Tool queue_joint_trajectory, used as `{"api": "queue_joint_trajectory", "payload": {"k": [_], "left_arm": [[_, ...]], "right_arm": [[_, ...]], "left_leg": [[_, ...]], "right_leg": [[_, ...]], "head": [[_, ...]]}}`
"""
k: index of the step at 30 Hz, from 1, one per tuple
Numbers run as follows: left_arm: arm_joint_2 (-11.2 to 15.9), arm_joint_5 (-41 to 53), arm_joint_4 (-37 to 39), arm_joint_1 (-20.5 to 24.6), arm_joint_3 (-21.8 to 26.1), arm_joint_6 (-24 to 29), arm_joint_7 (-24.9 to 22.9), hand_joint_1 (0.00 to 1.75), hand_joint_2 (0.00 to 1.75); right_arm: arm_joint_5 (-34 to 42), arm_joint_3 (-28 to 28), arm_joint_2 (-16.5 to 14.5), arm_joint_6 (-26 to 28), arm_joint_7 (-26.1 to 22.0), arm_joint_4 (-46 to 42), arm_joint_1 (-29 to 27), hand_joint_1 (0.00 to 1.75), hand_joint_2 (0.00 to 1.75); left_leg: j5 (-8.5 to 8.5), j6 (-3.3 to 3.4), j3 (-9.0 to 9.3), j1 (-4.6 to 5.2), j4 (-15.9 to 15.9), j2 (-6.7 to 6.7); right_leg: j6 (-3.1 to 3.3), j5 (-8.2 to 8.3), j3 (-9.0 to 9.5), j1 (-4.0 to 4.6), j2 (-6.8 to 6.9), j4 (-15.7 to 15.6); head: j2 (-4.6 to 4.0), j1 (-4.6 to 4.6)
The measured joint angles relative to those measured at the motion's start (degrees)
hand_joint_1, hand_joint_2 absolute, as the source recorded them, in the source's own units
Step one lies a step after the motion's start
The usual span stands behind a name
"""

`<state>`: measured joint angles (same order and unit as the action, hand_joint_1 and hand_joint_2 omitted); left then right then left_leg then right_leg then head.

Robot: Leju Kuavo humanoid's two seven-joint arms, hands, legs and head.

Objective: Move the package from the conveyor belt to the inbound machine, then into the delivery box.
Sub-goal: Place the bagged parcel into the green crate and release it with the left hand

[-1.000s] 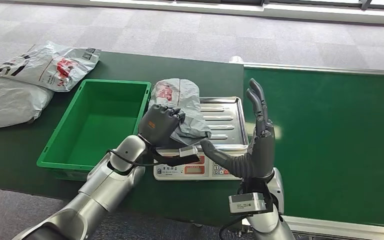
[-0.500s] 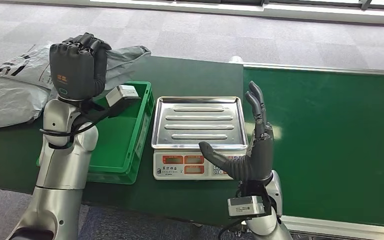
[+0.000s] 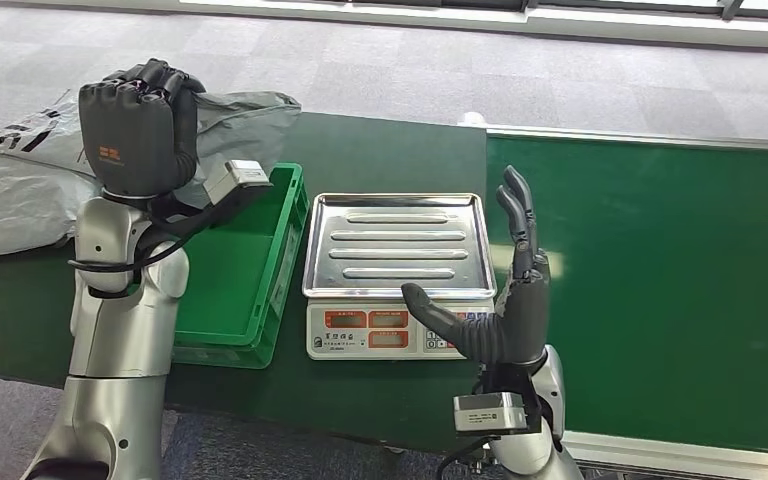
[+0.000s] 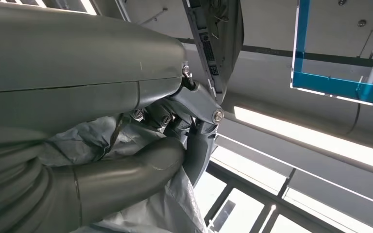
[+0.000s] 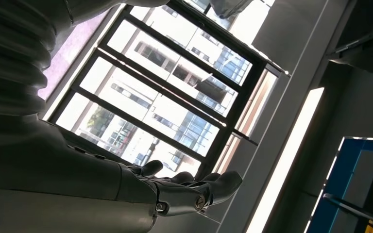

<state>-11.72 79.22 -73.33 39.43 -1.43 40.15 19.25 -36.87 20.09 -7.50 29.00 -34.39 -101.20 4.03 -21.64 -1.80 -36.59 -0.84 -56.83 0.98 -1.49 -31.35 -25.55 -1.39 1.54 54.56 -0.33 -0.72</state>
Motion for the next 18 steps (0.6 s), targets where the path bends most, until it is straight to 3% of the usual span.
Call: {"api": "queue_joint_trajectory", "payload": {"k": [1, 2, 7, 18], "left_arm": [[-0.05, 0.62, 0.03, 0.02, 0.13, 0.00, -0.35, 0.01, 0.44], [-0.09, 1.18, 0.10, 0.07, 0.26, 0.00, -0.83, 0.00, 0.00], [-0.13, 2.28, 1.59, 0.85, 0.48, -0.02, -3.22, 0.00, 0.00], [-0.13, 1.74, 4.81, 1.62, 0.49, -0.02, -3.63, 0.00, 0.00]], "right_arm": [[-0.17, 0.00, 0.00, -0.01, 0.18, -0.01, -0.04, 0.00, 1.75], [-0.34, 0.00, 0.00, -0.03, 0.38, -0.01, -0.07, 0.00, 1.75], [-0.75, 0.00, 0.00, -0.22, 0.96, -0.10, -0.16, 0.00, 1.75], [-0.91, 0.00, 0.00, -0.19, 0.96, -0.33, -0.66, 0.00, 1.75]], "left_leg": [[0.00, 0.00, 0.00, 0.00, 0.00, 0.00], [0.00, 0.00, 0.00, 0.00, 0.00, 0.01], [0.00, 0.00, 0.00, -0.01, 0.00, 0.01], [0.00, 0.00, 0.00, -0.01, 0.00, 0.01]], "right_leg": [[0.00, 0.00, -0.01, 0.00, 0.00, 0.00], [0.00, 0.00, -0.01, 0.00, -0.01, 0.00], [0.00, 0.00, -0.02, 0.00, -0.01, 0.00], [0.00, 0.00, -0.02, -0.01, -0.02, 0.00]], "head": [[0.00, -0.01], [0.00, -0.01], [0.00, -0.01], [0.00, 0.00]]}}
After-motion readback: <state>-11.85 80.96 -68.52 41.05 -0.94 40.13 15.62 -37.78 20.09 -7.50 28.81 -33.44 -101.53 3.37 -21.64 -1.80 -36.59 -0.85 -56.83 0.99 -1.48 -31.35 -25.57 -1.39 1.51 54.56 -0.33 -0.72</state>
